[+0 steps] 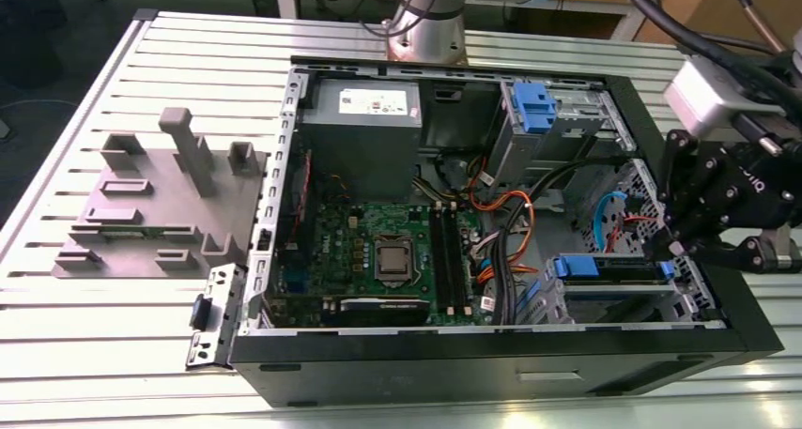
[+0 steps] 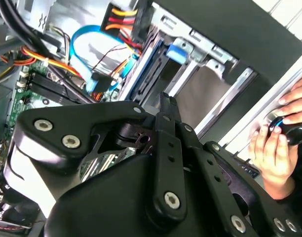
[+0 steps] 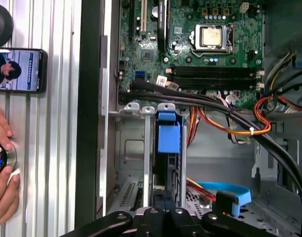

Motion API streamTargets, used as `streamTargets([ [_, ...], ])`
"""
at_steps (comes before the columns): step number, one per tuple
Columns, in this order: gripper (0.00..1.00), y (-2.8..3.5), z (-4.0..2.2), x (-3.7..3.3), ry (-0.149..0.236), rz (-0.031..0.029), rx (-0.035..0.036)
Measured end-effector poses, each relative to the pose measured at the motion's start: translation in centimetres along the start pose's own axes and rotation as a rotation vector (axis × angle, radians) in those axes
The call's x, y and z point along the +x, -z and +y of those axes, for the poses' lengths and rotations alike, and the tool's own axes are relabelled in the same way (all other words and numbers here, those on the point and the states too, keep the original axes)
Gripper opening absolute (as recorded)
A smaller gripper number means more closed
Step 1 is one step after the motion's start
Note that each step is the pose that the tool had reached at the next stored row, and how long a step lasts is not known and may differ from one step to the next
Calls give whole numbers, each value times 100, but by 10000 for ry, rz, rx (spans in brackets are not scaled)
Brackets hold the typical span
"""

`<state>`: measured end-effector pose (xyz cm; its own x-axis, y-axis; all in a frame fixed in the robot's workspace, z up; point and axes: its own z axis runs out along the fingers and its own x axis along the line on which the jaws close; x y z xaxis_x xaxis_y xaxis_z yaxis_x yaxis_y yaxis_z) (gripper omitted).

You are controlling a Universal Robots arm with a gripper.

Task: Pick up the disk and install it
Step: 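Insert the first disk wire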

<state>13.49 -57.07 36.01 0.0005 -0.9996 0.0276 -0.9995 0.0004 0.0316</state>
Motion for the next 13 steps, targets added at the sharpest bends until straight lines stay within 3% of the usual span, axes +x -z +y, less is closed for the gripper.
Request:
streamTargets([
  [3,11,0,-46,-1,0,1,-11],
  [13,11,24,-51,1,1,0,-27],
])
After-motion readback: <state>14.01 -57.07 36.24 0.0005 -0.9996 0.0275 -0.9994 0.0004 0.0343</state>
